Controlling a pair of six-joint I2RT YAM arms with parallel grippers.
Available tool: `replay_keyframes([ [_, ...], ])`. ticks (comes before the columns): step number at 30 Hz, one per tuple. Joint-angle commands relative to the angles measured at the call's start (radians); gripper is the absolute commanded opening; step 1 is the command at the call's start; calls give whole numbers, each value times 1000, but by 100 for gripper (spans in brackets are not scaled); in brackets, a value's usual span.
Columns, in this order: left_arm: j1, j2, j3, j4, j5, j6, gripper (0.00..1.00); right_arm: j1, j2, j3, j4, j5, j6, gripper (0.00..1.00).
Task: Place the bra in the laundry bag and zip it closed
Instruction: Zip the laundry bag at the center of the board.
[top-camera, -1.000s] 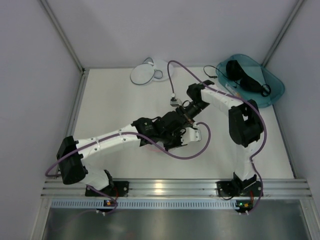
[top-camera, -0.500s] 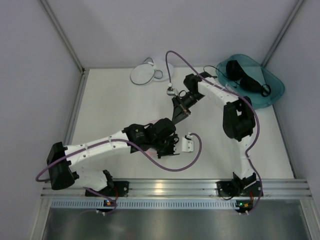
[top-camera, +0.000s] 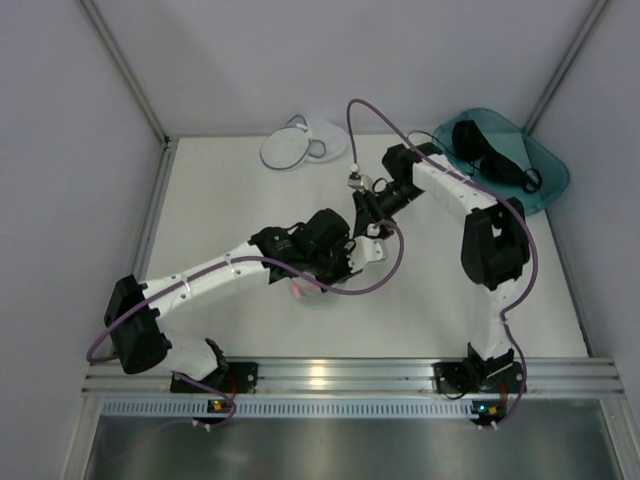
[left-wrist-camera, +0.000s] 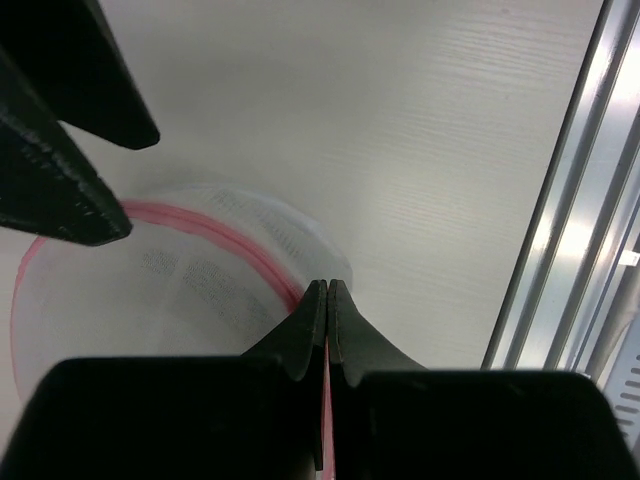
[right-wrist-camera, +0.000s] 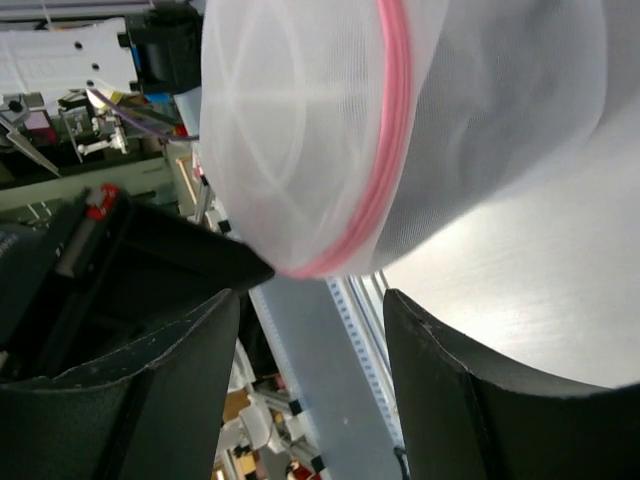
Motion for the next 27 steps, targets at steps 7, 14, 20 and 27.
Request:
replay_keyframes([
  [7, 2, 31, 74, 86, 19, 4, 0, 6, -94, -152, 13, -60, -30, 63],
  [14, 2, 32, 82, 87, 23, 28, 0, 42, -23, -104, 75, -81, 14, 56],
  [20, 3, -43, 19, 74, 77, 59, 0, 39, 21, -23, 53, -77, -3, 17],
  [27, -9, -113, -34, -3, 152, 53, 0, 21, 46, 52, 86, -61, 39, 0],
])
